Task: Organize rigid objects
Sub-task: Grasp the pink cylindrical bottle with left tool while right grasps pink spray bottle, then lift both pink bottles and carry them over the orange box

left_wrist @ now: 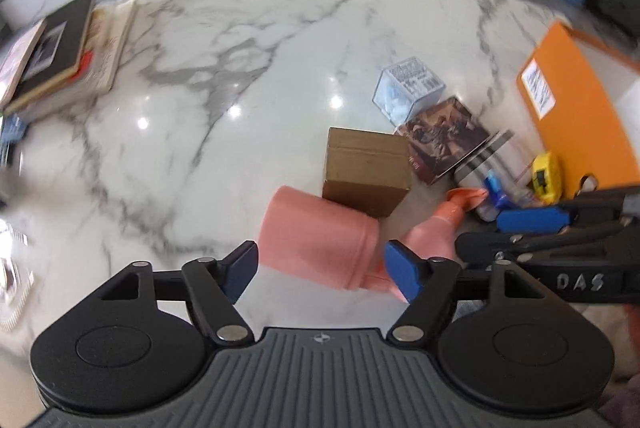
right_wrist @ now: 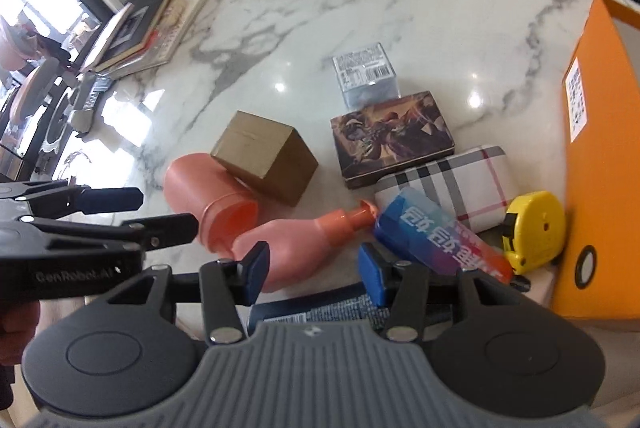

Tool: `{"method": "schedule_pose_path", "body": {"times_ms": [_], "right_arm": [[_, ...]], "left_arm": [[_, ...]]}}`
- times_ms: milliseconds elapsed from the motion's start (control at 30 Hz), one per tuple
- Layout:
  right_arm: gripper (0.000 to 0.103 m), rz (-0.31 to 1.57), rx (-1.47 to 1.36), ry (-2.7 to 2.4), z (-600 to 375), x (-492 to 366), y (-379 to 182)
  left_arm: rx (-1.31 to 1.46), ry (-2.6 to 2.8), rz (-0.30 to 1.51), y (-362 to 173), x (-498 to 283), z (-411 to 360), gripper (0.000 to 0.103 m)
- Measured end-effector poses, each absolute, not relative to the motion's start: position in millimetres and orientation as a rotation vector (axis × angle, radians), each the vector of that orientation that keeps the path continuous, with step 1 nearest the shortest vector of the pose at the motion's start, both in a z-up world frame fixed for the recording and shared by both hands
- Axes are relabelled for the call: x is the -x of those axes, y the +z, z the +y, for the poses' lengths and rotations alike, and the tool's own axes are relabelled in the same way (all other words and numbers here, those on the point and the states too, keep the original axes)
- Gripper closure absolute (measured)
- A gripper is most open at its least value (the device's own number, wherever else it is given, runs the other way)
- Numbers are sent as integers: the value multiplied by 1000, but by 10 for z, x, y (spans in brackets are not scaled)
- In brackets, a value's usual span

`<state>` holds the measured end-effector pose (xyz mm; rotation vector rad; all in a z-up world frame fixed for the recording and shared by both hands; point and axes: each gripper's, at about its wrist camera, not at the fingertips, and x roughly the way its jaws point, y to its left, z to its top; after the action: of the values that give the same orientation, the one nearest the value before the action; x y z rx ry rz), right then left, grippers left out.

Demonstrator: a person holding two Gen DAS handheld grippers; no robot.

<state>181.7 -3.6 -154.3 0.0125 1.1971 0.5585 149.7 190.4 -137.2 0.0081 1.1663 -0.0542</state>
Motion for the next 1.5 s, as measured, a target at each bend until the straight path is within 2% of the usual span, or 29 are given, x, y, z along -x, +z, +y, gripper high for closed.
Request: {"method": "schedule_pose_path", "body": {"times_ms": [200,267,400,500,600,667,733,900,967,1067,1233,1333,1500], "right_arm": [[47,1286,-43,522,38,-1980,-1742],[39,1309,-84,520,37,-2040,-1794],[37,1347,-134,530,111,-2122,-1869],[32,1351,-114,536,225,-2155,-1906],[44,1311,-62,544,319,-2162,-1900],[63,1282,-21,572,381,-2160,-1874],[66,1274,-12,602,403,-2164,-1857],[65,1278,-28,584,350,-2163,-1797],[58,1284,-40,572,321,-2156,-1776],[54,1324,-77,562,295,-2151,-1808],[53,1383,-145,539,281,-2170,-1878],[49,1408,-149,530,288,-2165,-1892],[44,1473,-167,510,332,-2180,-2006]], "left_arm": [[-3,-81,1181,-1511,-1685,2002,13],[40,-59,1194,-1519,-1729,2086,14],[272,114,1239,-1519,-1772,2415,15],[516,247,1276,-1555,-1702,2677,15],[644,235,1344,-1645,-1594,2742,19],[664,205,1385,-1706,-1527,2695,28],[681,159,1389,-1731,-1474,2648,29],[536,126,1361,-1554,-1425,2616,26],[370,94,1328,-1424,-1454,2544,23],[128,-28,1303,-1324,-1513,2350,18],[-120,-202,1319,-1474,-1620,2076,18],[-294,-241,1313,-1597,-1666,1941,23],[-332,-299,1331,-1711,-1793,1911,24]]}}
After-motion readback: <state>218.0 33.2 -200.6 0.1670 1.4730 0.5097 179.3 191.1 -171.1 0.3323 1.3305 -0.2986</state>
